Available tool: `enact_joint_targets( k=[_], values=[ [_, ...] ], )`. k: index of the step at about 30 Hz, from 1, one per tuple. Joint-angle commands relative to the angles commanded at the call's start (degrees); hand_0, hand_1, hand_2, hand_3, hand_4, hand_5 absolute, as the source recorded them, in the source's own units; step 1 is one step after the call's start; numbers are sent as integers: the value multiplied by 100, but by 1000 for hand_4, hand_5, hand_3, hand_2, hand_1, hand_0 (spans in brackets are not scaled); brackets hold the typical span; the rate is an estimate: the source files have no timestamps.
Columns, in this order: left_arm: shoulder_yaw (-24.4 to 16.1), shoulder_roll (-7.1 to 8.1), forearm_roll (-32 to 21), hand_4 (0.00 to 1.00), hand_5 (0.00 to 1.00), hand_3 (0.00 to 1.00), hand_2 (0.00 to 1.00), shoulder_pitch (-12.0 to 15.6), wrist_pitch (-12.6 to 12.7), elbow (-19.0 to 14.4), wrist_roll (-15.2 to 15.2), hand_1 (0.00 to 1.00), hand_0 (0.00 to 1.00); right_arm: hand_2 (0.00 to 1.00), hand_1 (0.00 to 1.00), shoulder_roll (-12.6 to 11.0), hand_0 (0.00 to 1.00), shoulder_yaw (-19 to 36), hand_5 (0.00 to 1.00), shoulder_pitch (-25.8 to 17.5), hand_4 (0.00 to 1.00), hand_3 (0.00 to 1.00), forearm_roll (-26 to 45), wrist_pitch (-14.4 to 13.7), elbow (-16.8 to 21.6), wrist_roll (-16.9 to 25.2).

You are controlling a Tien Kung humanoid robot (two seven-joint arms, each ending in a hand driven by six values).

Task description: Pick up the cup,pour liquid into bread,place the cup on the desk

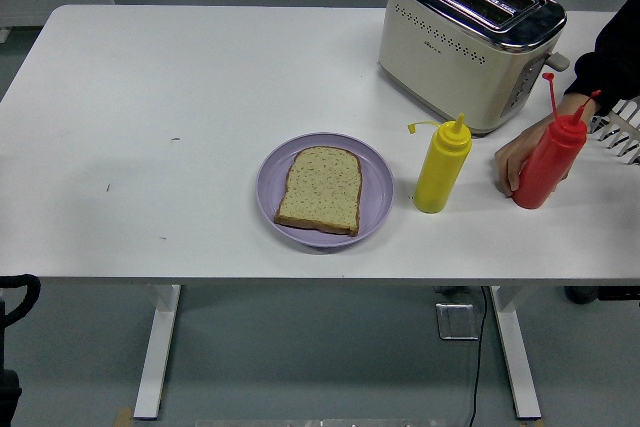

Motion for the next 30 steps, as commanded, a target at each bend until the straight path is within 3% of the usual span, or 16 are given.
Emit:
enact_joint_targets(
  k=[30],
  values=[
    [18, -4, 1, 641, 998, 667, 733, 11, -3, -1, -5, 735, 721, 782, 766, -30, 815, -21, 472, -63, 704, 815, -166, 13, -5, -15]
  ],
)
